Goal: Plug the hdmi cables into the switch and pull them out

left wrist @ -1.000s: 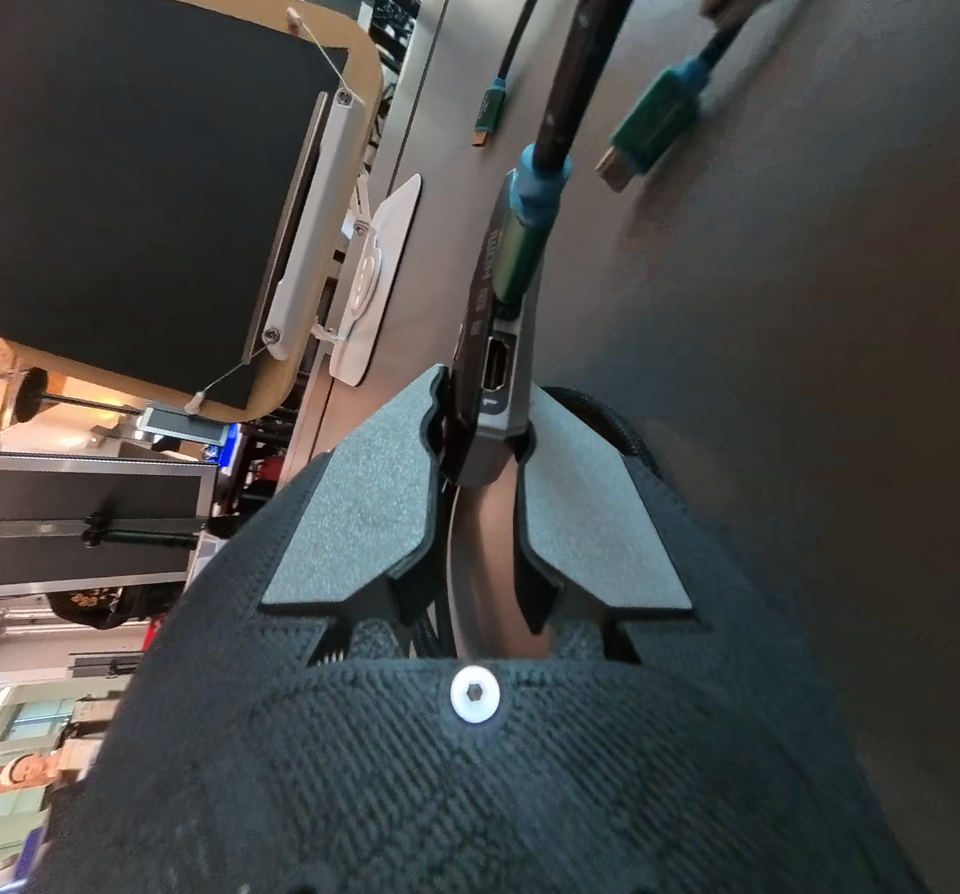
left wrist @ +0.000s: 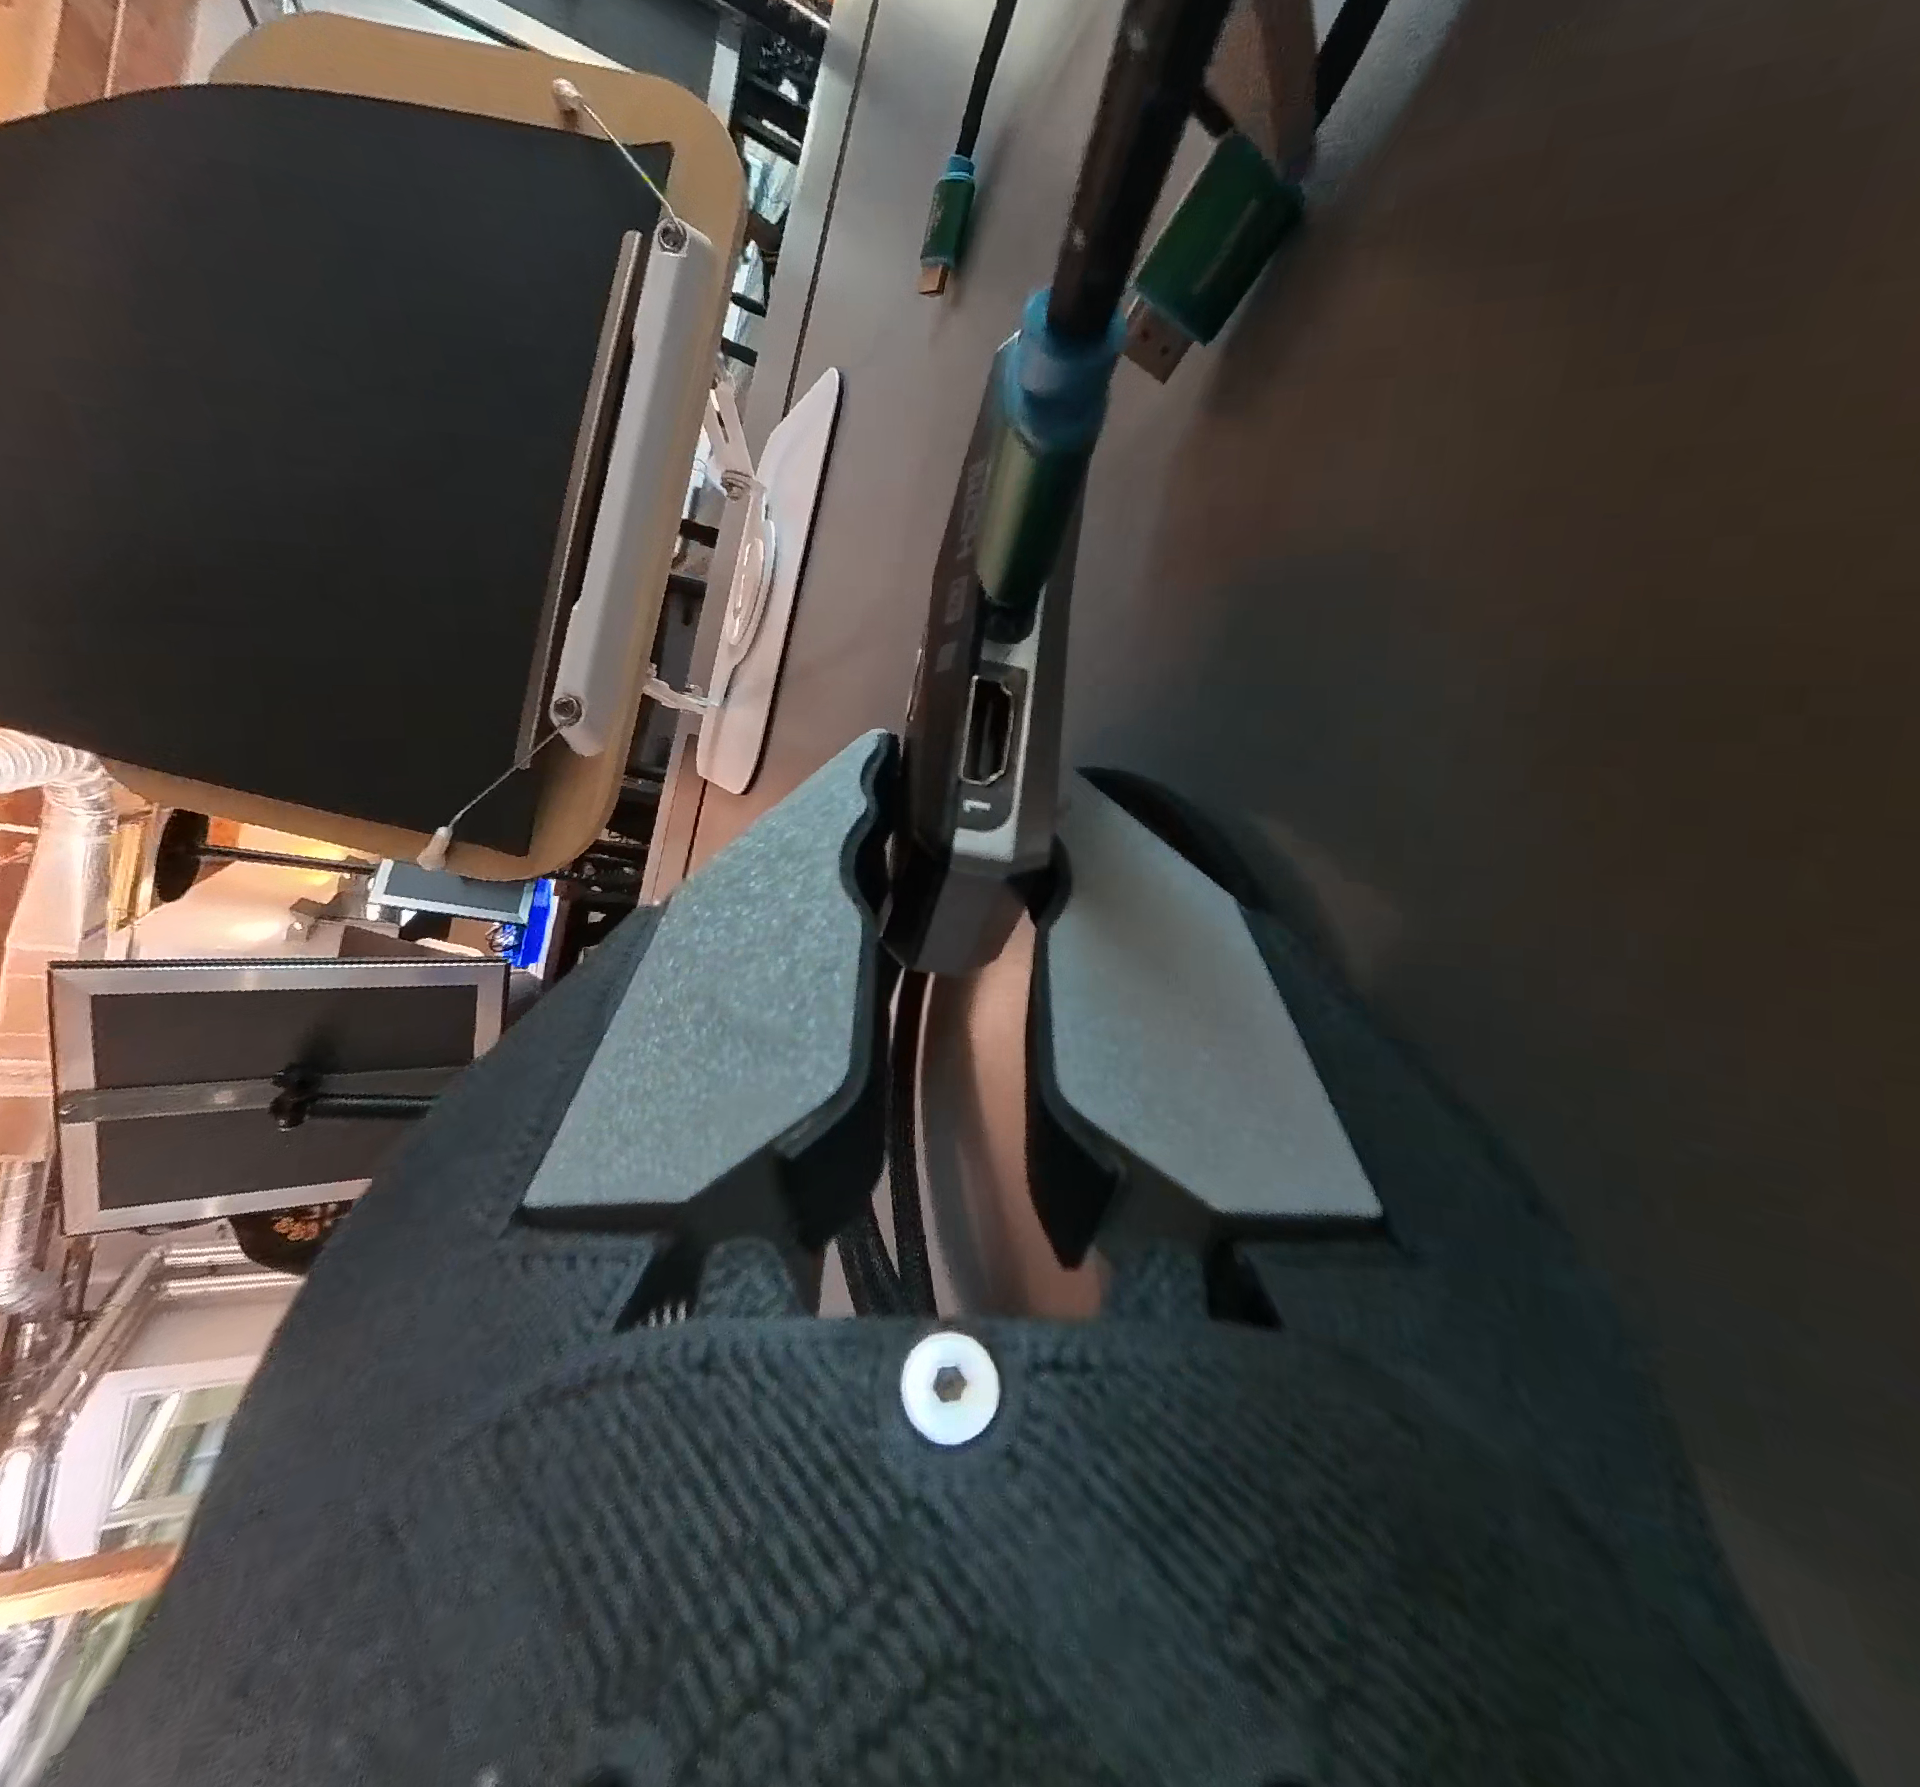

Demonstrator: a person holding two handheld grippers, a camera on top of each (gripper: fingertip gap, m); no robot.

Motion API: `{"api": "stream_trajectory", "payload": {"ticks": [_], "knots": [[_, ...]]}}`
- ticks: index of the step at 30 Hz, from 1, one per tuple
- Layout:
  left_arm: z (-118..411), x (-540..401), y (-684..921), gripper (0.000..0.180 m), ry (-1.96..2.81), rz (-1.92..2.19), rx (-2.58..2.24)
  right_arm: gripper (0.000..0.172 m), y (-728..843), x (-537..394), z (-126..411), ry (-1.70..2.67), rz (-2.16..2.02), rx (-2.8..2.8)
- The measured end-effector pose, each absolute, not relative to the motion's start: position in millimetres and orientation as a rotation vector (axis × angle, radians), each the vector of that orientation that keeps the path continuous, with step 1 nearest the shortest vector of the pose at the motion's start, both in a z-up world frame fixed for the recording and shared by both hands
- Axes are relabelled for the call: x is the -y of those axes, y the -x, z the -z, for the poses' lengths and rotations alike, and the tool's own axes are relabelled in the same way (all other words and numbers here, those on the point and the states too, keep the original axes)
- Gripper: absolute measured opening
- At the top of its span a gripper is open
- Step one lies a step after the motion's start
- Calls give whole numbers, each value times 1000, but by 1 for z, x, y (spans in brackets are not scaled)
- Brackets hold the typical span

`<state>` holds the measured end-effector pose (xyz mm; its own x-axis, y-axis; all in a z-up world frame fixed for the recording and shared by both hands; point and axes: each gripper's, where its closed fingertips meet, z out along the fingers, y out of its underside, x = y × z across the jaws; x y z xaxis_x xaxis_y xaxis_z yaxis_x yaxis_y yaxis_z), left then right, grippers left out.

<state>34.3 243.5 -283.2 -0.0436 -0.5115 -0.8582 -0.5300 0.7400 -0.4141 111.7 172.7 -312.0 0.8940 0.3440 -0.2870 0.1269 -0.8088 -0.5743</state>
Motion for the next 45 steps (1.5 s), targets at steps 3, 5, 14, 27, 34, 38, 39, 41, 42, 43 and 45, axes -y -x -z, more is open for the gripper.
{"api": "stream_trajectory", "payload": {"ticks": [3, 5, 14, 27, 34, 38, 39, 41, 42, 43, 45], "knots": [[283, -243, -34, 22, 857, 4, -1682, 6, -105, -175, 313, 2419, -333, 526], [284, -244, -35, 22, 868, -4, -1683, 6, -105, -176, 306, 2306, -68, 682], [285, -239, -34, 21, 823, -179, -1753, 8, -134, -173, 256, 1734, 912, 882], [280, -229, -31, 20, 807, -200, -2329, 6, -153, -172, 244, 1778, 725, 672], [290, -225, -28, 24, 814, -262, -2456, 6, -152, -170, 251, 1813, 652, 670], [276, -203, -24, 43, 848, -98, -2516, 6, -157, -170, 255, 1853, 589, 637], [269, -204, -24, 43, 844, -112, -2513, 6, -158, -170, 256, 1863, 574, 629], [260, -212, -19, 47, 868, -192, -2526, 6, -159, -170, 257, 1872, 565, 623], [258, -215, -14, 46, 877, -233, -2541, 6, -159, -170, 258, 1874, 567, 626], [256, -218, -9, 43, 879, -269, -2556, 6, -159, -170, 258, 1877, 573, 627], [251, -222, -2, 40, 871, -313, -2553, 6, -161, -169, 259, 1881, 594, 625]]}}
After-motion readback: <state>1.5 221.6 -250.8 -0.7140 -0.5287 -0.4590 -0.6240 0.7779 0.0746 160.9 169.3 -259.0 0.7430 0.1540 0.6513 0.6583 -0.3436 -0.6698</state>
